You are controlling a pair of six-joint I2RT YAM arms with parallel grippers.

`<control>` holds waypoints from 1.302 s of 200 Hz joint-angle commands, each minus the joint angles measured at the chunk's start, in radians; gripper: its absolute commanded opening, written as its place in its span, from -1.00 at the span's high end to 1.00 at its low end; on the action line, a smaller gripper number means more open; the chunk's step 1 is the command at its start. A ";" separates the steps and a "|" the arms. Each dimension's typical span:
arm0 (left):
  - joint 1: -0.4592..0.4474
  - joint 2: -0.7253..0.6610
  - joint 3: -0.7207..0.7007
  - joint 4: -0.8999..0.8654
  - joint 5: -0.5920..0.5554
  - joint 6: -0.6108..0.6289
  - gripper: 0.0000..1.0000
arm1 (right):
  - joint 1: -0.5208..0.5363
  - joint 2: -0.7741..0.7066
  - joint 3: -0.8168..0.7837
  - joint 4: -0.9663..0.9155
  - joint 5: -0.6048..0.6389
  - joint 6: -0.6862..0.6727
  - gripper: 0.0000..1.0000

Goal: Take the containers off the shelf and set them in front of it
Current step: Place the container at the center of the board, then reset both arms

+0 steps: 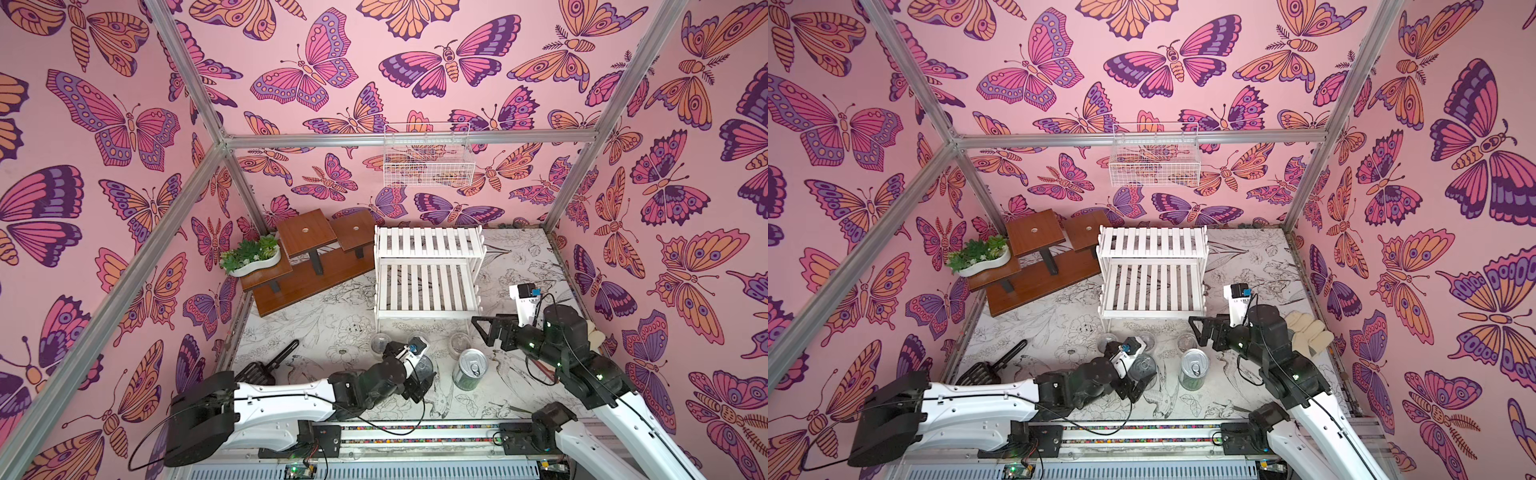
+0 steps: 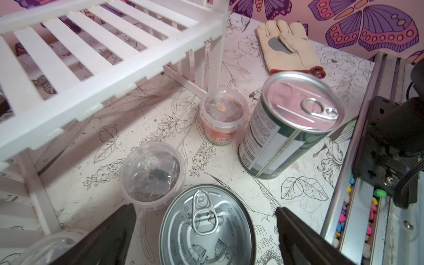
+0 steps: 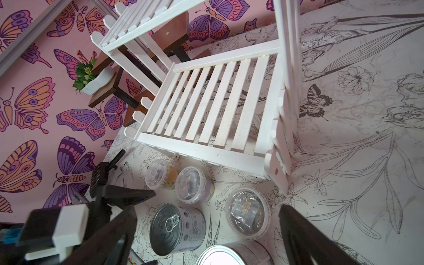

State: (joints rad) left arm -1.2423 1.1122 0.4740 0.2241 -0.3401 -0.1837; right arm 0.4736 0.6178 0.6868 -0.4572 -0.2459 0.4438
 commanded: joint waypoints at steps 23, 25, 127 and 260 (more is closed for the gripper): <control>0.023 -0.127 0.079 -0.207 -0.254 0.044 -1.00 | -0.095 0.050 0.012 0.000 0.046 -0.091 -0.98; 0.030 -0.131 0.083 -0.215 -0.256 0.045 -1.00 | -0.103 0.054 0.011 0.003 0.043 -0.093 -0.99; 0.494 -0.366 0.024 -0.286 -0.391 0.017 -1.00 | -0.372 0.222 -0.049 0.245 0.242 -0.175 -0.98; 1.042 -0.044 -0.217 0.335 -0.121 0.128 -0.99 | -0.374 0.577 -0.224 0.848 0.610 -0.338 -0.98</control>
State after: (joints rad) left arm -0.2501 0.9890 0.2905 0.3946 -0.5369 -0.0792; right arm 0.1062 1.1484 0.4839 0.1726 0.2859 0.1551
